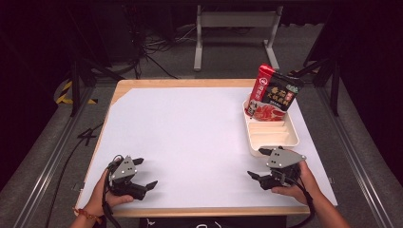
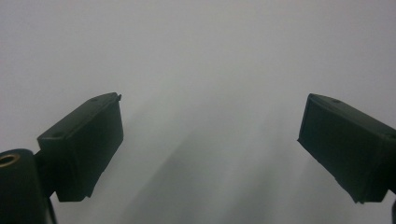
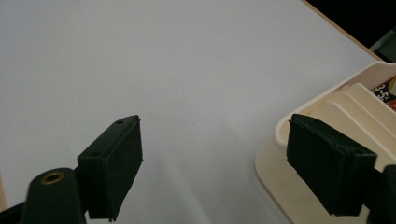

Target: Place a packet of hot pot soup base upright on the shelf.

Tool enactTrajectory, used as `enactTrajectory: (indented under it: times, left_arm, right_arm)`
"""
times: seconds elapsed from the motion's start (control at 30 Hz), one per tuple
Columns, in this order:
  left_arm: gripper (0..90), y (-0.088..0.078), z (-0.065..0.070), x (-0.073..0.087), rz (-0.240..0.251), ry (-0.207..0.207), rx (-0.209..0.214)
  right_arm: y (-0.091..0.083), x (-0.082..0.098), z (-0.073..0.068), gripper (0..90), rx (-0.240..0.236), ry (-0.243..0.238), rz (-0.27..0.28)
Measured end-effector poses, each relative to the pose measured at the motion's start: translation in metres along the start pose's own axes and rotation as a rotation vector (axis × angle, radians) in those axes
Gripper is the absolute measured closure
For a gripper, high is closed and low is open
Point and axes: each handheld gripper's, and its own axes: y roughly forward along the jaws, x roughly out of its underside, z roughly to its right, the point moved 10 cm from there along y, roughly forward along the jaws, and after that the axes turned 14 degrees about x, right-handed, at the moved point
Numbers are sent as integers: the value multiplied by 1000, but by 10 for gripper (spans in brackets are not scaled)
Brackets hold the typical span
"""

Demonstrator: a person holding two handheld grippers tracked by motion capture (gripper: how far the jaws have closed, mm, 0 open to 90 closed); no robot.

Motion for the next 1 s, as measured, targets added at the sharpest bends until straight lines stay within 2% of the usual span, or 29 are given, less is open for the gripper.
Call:
enactTrajectory:
  times: [0.27,0.4,0.5,0.53,0.57,0.63,0.67,0.7,0.77,0.83,1.0]
  left_arm:
    - [74,-1,0,0,3,0,-2]
    - [73,-1,0,0,7,3,-1]
    - [73,-2,0,-1,9,3,-2]
    - [73,-1,0,-1,12,3,-2]
    - [73,-1,0,-1,11,4,2]
    - [73,-1,1,-1,10,8,5]
    - [73,-1,1,-1,10,8,6]
    - [73,-1,1,-1,11,7,7]
    - [74,-1,0,-1,8,6,5]
    - [74,-1,0,-1,9,5,2]
    - [73,-1,0,-1,9,6,6]
  right_arm:
    - [-7,24,-1,171,16,27,-34]
    - [-10,42,7,163,65,35,-68]
    - [-12,54,11,160,92,61,-79]
    - [-12,61,15,159,106,83,-82]
    - [-12,64,17,158,123,80,-88]
    - [-12,67,19,157,138,84,-91]
    - [-12,70,19,154,116,119,-90]
    - [-12,72,21,149,125,123,-95]
    - [-11,74,25,147,150,122,-97]
    - [-10,74,26,146,145,131,-94]
    - [-9,80,30,144,167,138,-106]
